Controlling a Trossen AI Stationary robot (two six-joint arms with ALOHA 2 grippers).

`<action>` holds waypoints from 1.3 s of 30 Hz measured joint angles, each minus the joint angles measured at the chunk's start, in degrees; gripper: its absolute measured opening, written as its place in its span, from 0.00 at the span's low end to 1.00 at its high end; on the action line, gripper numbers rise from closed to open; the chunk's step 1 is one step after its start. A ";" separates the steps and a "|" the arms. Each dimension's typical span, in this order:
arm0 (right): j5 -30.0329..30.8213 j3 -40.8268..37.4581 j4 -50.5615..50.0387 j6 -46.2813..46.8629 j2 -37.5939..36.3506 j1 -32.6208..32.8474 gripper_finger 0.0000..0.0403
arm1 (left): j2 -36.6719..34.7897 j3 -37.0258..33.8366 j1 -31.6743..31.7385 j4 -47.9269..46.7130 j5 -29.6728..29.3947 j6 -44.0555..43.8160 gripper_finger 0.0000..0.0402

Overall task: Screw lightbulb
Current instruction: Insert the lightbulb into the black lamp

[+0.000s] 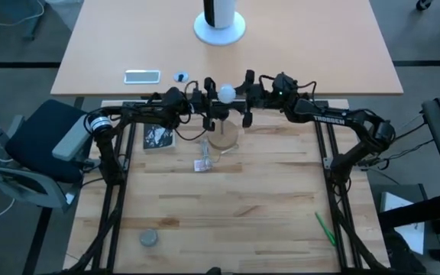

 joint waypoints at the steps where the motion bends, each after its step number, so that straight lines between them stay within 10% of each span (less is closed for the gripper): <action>1: -0.01 0.16 0.20 0.60 -0.22 0.00 0.35 | 0.38 -0.20 -0.09 -0.75 0.13 0.11 0.43; 13: -0.83 -0.38 -0.10 11.62 -0.23 -4.53 0.32 | -4.14 -1.48 2.46 -10.32 2.83 1.46 0.36; 20: -2.35 -2.04 0.38 13.97 0.58 -7.62 0.32 | -15.57 -7.30 4.43 -22.81 -3.75 12.97 0.15; 29: -9.50 -2.83 12.28 21.59 9.39 -7.19 0.32 | -22.76 -15.74 5.05 -13.90 -18.21 15.70 0.00; 39: -17.01 -3.33 24.16 27.73 16.31 -6.61 0.32 | -22.79 -20.56 5.09 -6.70 -16.52 17.03 0.00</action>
